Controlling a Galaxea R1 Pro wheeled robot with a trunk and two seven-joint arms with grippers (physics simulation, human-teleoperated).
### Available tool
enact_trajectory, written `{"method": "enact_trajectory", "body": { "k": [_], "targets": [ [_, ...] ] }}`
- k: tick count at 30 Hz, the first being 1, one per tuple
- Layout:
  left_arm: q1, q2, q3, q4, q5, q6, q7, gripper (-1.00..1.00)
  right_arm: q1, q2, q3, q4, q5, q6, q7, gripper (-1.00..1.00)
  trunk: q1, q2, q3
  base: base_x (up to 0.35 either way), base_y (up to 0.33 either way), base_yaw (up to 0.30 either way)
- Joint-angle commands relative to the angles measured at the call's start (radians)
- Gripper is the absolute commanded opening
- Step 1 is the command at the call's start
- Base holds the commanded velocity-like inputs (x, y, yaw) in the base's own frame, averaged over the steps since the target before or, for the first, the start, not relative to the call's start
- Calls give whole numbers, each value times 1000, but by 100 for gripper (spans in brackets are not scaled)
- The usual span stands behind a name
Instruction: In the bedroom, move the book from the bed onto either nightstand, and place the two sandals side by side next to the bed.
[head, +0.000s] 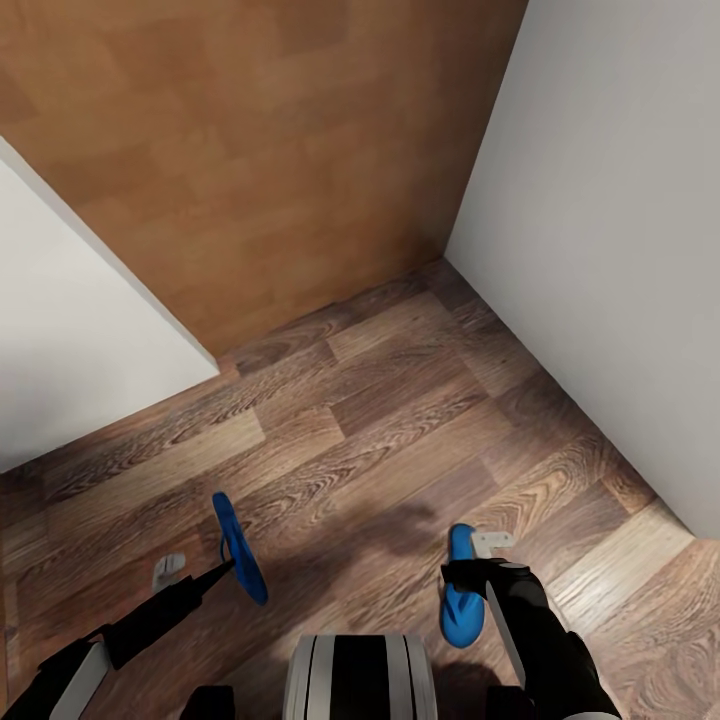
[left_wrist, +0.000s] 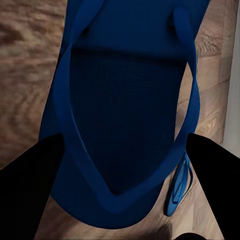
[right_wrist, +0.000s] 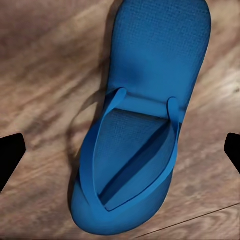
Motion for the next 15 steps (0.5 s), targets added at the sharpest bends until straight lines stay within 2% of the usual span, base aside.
{"method": "enact_trajectory", "body": {
  "k": [1,15],
  "targets": [
    [0,0,0,0,7,10,-2,-100,0,1,-3,-1,10,4,7,100,0,0,-5,0,0,0],
    [-1,0,0,0,7,10,-2,-100,0,1,-3,-1,10,4,7,100,7,-4,-59,0,0,0]
  ]
}}
